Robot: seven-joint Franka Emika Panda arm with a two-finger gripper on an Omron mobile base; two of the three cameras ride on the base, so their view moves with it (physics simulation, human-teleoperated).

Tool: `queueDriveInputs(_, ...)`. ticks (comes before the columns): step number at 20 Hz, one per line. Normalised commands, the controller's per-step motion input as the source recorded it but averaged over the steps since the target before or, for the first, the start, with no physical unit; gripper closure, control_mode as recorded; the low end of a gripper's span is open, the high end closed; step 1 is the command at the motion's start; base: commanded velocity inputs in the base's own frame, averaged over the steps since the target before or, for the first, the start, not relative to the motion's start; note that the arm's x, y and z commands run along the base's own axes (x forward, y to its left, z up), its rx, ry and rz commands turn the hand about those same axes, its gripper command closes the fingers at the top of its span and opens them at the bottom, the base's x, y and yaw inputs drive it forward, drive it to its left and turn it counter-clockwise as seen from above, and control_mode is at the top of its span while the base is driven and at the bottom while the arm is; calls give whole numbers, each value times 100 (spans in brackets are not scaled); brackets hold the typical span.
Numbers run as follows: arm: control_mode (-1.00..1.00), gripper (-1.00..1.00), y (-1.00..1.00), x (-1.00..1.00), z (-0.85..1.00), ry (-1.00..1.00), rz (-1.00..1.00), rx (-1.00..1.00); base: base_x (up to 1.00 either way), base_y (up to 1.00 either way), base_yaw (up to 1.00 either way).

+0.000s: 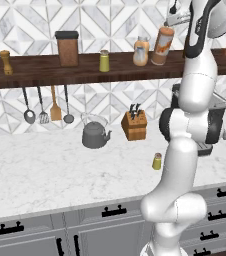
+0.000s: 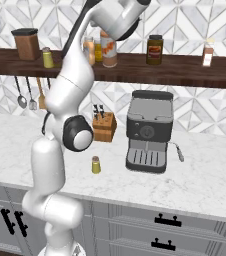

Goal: Put the shaker and condiment bottle from the counter next to their counterparts in the cabinet.

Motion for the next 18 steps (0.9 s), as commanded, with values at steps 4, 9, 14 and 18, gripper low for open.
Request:
queueDriveInputs(4,-100,100,0,28,-43,0,2,0,0,0,0)
queueDriveInputs(9,-100,100,0,34,-33,-3,2,0,0,0,0)
queueDriveInputs(14,-100,-100,4,7,-67,-3,3,0,0,0,0)
queueDriveInputs(18,-100,-100,0,0,-50,-1,3,0,0,0,0)
